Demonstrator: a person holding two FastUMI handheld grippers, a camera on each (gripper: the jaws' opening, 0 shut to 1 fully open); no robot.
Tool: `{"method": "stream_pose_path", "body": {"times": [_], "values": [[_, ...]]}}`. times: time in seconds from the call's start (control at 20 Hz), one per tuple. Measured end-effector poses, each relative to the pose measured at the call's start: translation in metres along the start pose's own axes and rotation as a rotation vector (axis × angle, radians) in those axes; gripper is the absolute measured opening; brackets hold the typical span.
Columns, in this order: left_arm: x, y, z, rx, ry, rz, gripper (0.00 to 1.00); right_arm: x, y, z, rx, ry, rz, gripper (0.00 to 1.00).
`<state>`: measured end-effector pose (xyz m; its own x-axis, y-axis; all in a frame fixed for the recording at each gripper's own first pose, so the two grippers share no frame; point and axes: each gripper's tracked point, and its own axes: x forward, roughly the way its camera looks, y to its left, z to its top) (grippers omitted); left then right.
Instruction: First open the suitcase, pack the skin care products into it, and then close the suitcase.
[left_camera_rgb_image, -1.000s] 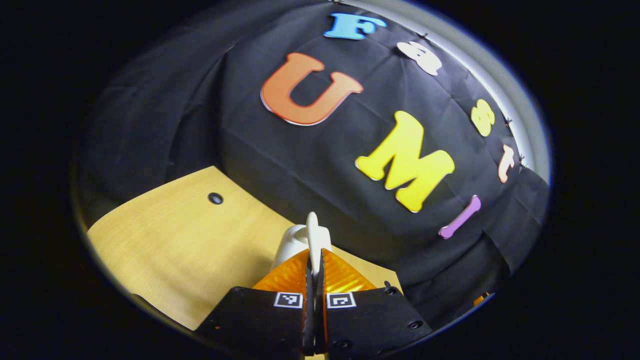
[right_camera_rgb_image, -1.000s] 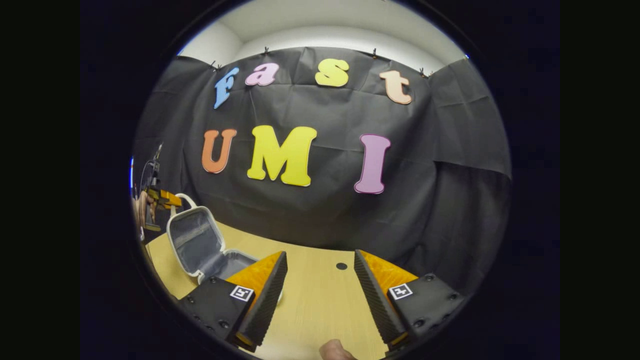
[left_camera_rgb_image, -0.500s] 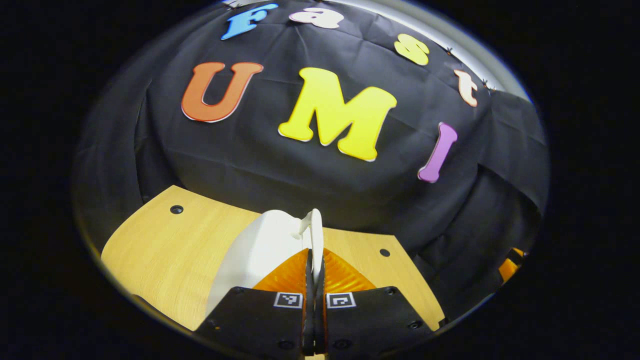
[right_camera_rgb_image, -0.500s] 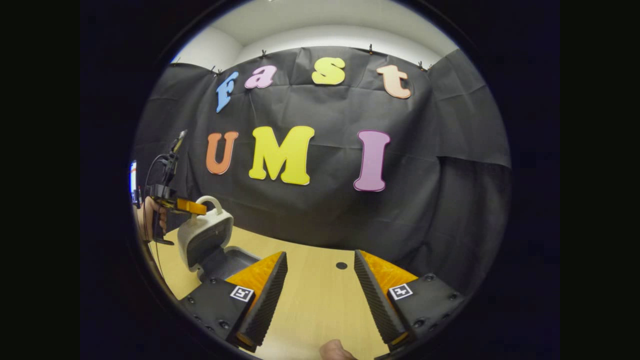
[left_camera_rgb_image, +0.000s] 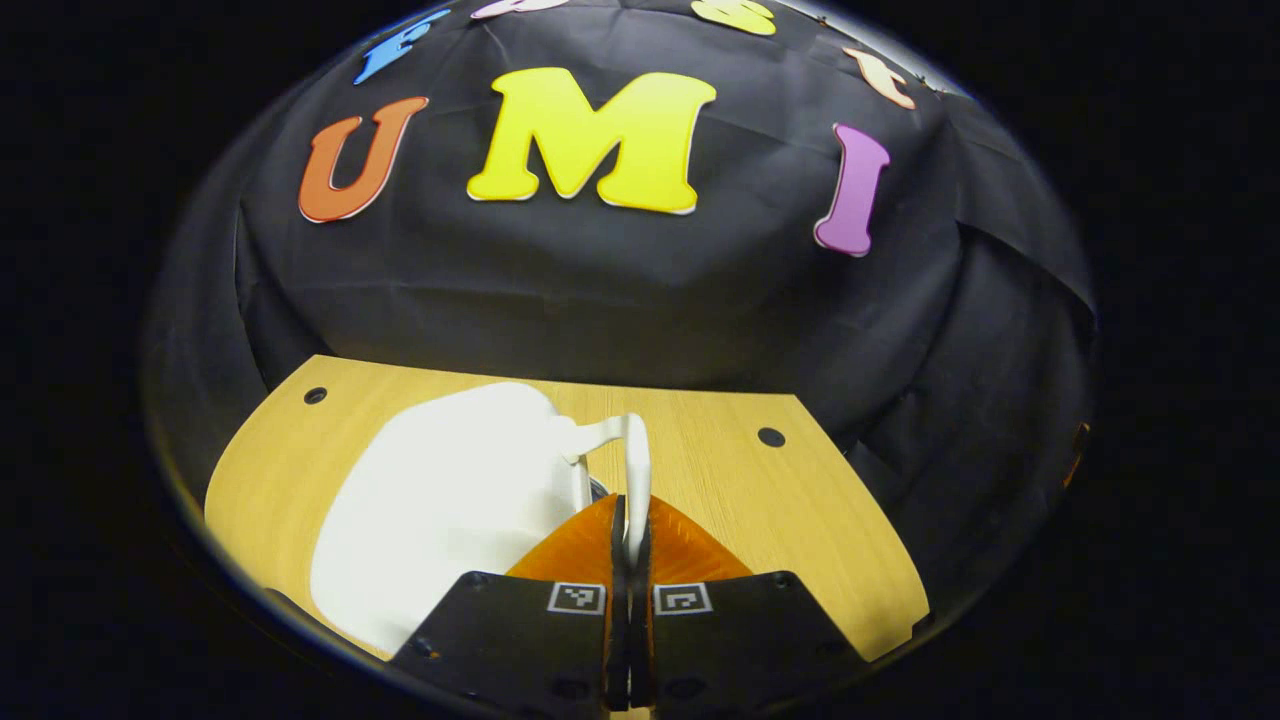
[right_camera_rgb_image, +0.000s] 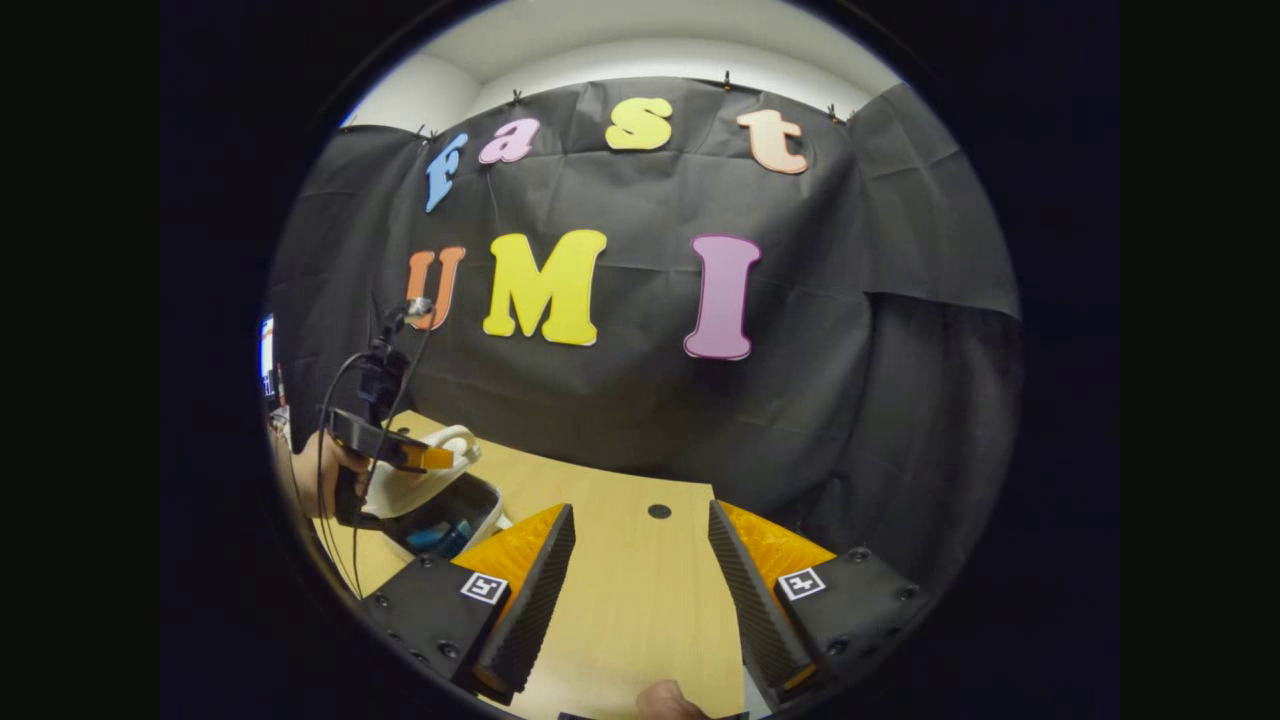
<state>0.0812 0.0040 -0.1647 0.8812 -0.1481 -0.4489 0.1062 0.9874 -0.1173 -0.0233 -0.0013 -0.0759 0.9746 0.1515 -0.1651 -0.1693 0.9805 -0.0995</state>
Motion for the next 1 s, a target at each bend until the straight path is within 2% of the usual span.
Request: {"method": "stream_pose_path", "body": {"times": [0.35, 0.65, 0.85, 0.9, 1.0], "values": [[0.035, -0.027, -0.06, 0.116, 0.124, 0.046, 0.04, 0.002, -0.016, -0.03, 0.023, 0.068, 0.0, 0.78], [0.049, -0.033, -0.092, 0.209, 0.205, 0.086, 0.07, 0.002, -0.023, -0.038, 0.03, 0.101, -0.038, 0.79], [0.052, -0.036, -0.1, 0.339, 0.237, 0.125, 0.14, 0.008, -0.024, -0.014, 0.047, 0.068, -0.062, 0.79], [0.056, -0.04, -0.106, 0.345, 0.255, 0.111, 0.23, 0.011, -0.025, -0.008, 0.054, 0.059, -0.071, 0.79], [0.047, -0.045, -0.106, 0.319, 0.262, 0.083, 0.35, 0.016, -0.024, 0.003, 0.059, 0.039, -0.095, 0.77]]}}
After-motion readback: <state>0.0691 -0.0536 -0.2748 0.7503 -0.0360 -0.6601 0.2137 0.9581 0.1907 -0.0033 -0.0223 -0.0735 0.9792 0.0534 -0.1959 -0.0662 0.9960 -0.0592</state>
